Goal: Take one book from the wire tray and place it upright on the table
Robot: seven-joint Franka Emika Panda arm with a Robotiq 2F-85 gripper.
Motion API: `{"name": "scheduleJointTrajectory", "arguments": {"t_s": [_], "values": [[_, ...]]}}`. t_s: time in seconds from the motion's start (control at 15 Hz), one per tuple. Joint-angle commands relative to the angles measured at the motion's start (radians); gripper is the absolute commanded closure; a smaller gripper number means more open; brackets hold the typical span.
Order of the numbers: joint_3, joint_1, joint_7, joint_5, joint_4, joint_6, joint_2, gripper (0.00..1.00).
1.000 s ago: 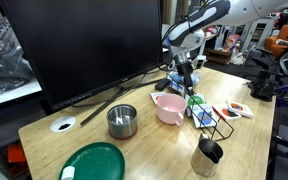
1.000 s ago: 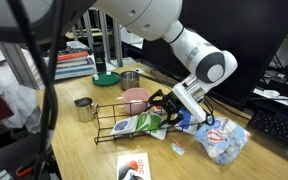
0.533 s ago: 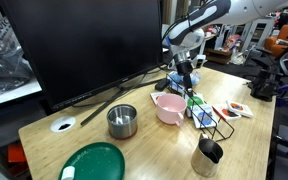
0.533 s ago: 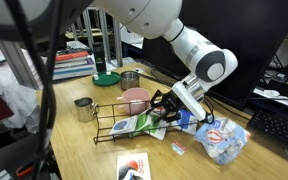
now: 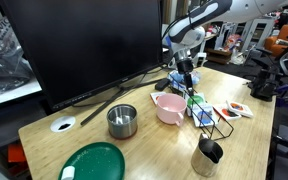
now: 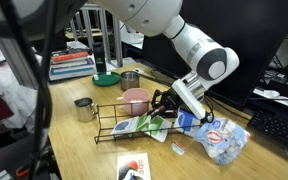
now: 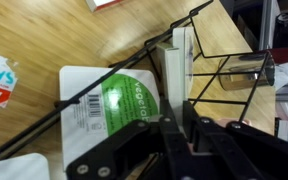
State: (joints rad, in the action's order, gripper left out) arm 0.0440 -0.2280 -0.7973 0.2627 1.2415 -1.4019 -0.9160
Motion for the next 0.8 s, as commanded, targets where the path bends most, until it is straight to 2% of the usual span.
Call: {"name": "scheduleJointTrajectory", "arguments": {"t_s": [0.0,0.33,0.73], "values": [[0.008,-0.021,0.019,0.009,0.020,-0.025,0.012,0.98],[0.010,-0.032,0.006,0.009,0.057,-0.040,0.074,0.96],[0.007,-0.019,0.006,0.010,0.166,-0.080,0.202,0.96]]}}
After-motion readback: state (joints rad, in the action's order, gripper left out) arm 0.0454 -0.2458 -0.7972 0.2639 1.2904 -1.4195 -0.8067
